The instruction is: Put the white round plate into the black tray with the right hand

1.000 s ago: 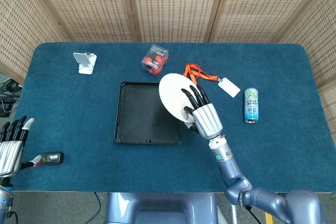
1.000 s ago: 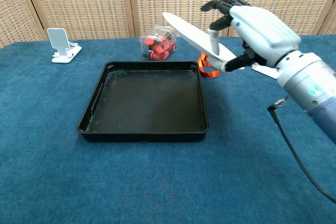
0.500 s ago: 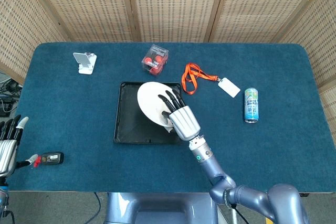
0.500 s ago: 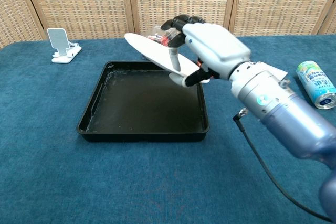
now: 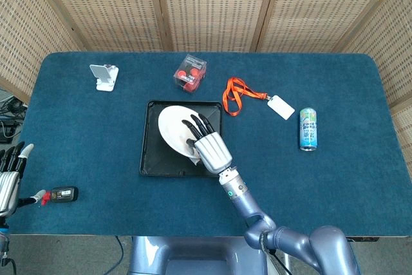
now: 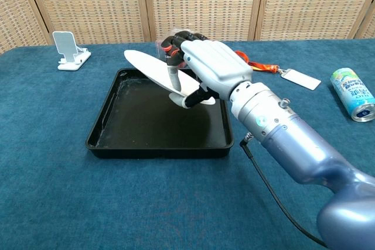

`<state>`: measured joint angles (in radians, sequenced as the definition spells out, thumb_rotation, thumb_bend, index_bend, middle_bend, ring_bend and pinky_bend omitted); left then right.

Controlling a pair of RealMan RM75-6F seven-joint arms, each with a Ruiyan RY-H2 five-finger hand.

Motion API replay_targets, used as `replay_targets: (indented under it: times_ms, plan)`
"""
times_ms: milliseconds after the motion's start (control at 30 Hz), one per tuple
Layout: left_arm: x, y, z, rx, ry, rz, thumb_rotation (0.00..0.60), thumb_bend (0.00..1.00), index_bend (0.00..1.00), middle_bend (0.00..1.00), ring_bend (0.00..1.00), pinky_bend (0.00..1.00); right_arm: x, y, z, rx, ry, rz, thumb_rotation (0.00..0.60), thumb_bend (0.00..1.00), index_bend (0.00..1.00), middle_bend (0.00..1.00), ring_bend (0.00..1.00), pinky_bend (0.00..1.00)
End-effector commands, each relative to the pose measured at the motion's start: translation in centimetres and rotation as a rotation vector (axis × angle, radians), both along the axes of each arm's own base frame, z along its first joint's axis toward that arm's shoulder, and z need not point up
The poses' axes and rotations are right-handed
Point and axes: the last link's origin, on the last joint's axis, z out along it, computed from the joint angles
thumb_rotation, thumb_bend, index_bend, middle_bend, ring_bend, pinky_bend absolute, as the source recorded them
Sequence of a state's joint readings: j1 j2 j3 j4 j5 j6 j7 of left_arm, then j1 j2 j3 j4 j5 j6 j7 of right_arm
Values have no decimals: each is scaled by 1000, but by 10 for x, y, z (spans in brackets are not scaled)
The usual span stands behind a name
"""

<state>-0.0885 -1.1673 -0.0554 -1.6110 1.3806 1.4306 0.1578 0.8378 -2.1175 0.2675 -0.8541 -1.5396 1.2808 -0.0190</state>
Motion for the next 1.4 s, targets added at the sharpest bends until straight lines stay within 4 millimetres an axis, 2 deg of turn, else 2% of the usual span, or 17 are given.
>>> replay_targets:
  times_ms: [33, 233, 300, 333, 400, 433, 500, 567, 700, 933, 1100, 1400]
  plan:
    - [-1, 0, -1, -4, 1, 4, 600, 0, 0, 0, 0, 0, 3, -2, -4, 7, -1, 0, 600, 504, 719, 226, 0, 120]
    - [-5, -1, 0, -3, -2, 20, 600, 0, 0, 0, 0, 0, 7, -3, -11, 23, -1, -2, 600, 501, 717, 224, 0, 119]
    - [-7, -2, 0, -3, -1, 23, 600, 0, 0, 0, 0, 0, 6, -4, -14, 27, 10, -3, 600, 441, 688, 187, 0, 100]
    - [-7, -2, 0, -4, -1, 24, 600, 0, 0, 0, 0, 0, 5, -4, -16, 28, 17, -7, 600, 387, 648, 147, 0, 80]
    - [-8, -3, -1, -8, -2, 27, 600, 0, 0, 0, 0, 0, 0, -4, -20, 46, 49, -26, 600, 184, 421, 28, 0, 16]
    - [-9, -4, -2, -16, -6, 32, 600, 0, 0, 0, 0, 0, -8, -5, -26, 68, 94, -62, 600, 133, 334, 5, 0, 4]
    - [-9, -4, -1, -16, -7, 31, 600, 0, 0, 0, 0, 0, -11, -5, -24, 80, 105, -86, 600, 57, 148, 0, 0, 0]
    - [-9, -4, -1, -14, -8, 29, 600, 0, 0, 0, 0, 0, -12, -4, -23, 81, 106, -95, 600, 31, 80, 0, 0, 0]
    - [-6, -5, -1, -13, -9, 17, 600, 0, 0, 0, 0, 0, -16, -2, -12, 59, 73, -119, 600, 1, 45, 0, 0, 0]
    - [-4, -5, 0, -10, -11, 9, 600, 0, 0, 0, 0, 0, -20, -2, 8, 23, 87, -114, 600, 0, 42, 0, 0, 0]
    - [-3, -4, -1, -10, -14, 5, 600, 0, 0, 0, 0, 0, -22, -1, 17, 15, 84, -118, 600, 0, 41, 0, 0, 0]
    - [-2, -3, -3, -19, -15, -3, 600, 0, 0, 0, 0, 0, -37, 2, 32, 4, 92, -142, 600, 0, 36, 0, 0, 0]
